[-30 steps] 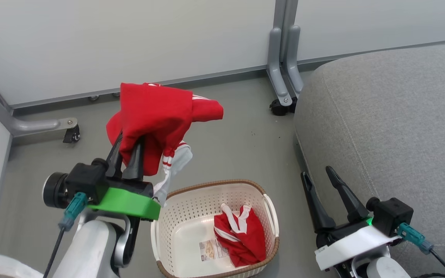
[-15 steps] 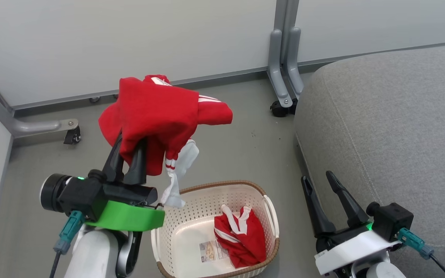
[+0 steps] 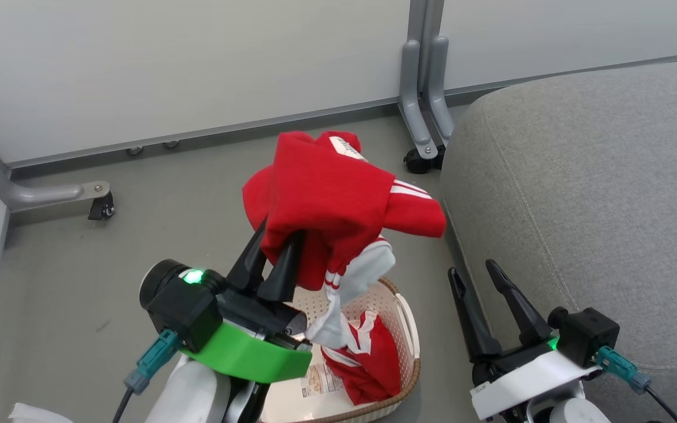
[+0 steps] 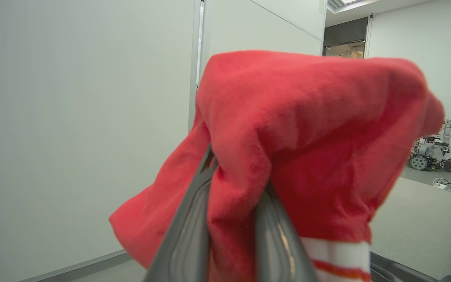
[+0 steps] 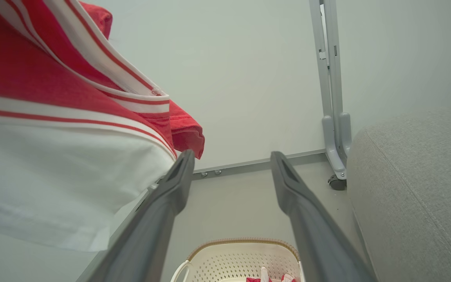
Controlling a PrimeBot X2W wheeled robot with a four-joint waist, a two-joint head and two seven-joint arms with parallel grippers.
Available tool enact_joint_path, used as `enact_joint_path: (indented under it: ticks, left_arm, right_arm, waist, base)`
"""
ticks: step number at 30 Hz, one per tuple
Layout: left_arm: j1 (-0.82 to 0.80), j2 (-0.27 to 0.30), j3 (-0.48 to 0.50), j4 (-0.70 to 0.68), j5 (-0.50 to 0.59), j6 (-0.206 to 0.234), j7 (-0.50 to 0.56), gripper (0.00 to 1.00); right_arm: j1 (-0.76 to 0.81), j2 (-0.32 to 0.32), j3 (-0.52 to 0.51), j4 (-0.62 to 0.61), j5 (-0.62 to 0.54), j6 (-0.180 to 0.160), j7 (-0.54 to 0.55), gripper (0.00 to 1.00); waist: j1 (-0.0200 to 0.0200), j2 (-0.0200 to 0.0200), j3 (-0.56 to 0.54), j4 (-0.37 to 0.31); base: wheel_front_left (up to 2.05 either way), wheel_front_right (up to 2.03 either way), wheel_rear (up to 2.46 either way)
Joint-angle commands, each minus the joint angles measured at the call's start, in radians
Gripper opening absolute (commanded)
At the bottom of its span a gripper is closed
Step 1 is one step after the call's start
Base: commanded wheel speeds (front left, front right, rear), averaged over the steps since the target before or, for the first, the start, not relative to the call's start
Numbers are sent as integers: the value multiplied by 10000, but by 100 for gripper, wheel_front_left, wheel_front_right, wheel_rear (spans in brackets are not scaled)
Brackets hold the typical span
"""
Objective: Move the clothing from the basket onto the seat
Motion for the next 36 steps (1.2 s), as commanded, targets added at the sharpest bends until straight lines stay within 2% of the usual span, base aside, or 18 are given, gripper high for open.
enact_joint_path:
  ticks: [1,7,18,26,29,32,36]
  left_arm:
    - [-198,210,-179,-66,-198,-17,-5,0]
    - [-275,476,-560,-120,-702,-19,-5,0]
    - [-173,504,-491,-164,-881,-21,-5,0]
    - [-230,523,-693,-235,-978,-21,-5,0]
    - [-344,587,-891,-300,-946,-21,-5,0]
    - [-386,595,-991,-339,-1009,-21,-5,0]
    - [-436,638,-1101,-399,-1151,-22,-5,0]
  right_arm:
    - [-111,-28,43,-49,-18,1,-31,100]
    - [-71,-136,137,-29,-7,1,-31,100]
    - [-57,-288,348,22,65,1,-31,100]
    - [-203,-774,815,177,-659,1,-30,100]
    - [-215,-740,1346,132,215,1,-31,100]
    - [-369,-1029,1778,40,1504,-3,-31,100]
    - [-641,-1410,2313,-91,2145,1,-30,100]
  waist:
    - [0,-1,16,0]
    - [0,-1,1,15]
    - [0,-1,-132,48]
    - [0,-1,-129,112]
    - [0,-1,-126,174]
    - [0,-1,-102,235]
    - [0,-1,-58,306]
  base:
    - [0,0,0]
    - [0,0,0]
    - [0,0,0]
    - [0,0,0]
    - [0,0,0]
    - [0,0,0]
    - [0,0,0]
